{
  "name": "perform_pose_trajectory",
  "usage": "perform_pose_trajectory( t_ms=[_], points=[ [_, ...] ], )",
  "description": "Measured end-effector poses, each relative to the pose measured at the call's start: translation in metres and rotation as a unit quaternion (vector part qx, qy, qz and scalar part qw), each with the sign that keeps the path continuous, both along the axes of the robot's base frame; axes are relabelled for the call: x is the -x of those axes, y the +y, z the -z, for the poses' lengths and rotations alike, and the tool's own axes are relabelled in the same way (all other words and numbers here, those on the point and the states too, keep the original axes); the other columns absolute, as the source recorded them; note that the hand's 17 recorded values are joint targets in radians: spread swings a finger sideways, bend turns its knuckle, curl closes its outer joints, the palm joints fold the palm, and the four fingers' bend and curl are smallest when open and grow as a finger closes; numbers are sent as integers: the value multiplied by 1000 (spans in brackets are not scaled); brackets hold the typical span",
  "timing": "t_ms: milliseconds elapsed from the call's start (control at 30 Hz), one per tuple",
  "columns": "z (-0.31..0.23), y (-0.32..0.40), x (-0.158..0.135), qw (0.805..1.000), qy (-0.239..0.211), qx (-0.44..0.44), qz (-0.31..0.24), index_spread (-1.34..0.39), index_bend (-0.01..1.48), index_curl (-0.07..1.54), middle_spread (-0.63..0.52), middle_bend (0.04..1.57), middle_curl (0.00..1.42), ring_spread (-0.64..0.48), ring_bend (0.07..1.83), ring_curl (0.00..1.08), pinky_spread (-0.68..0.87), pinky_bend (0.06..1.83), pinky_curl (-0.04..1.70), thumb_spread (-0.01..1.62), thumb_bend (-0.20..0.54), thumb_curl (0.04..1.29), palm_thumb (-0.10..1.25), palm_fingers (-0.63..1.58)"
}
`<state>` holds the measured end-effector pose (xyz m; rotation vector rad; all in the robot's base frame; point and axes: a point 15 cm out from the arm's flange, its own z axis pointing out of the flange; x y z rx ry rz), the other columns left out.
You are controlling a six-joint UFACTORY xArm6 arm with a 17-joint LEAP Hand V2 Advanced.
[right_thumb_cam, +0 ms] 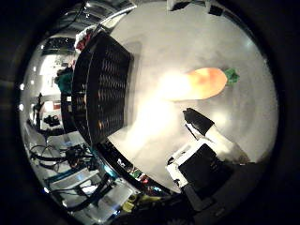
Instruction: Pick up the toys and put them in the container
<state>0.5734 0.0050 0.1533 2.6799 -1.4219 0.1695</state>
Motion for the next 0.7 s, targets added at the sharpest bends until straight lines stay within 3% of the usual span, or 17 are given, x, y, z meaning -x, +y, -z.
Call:
perform_pose_trajectory(
  t_ms=[400, 700],
  points=[
    [42, -30, -29, 999, 16, 35, -7, -468, 165, 278, -65, 215, 339, 38, 356, 225, 415, 459, 276, 909, -21, 510, 976, 221],
    [61, -41, -34, 999, 26, 40, -4, -481, 184, 299, -69, 193, 336, 34, 318, 220, 412, 425, 262, 906, -21, 521, 980, 254]
  ],
)
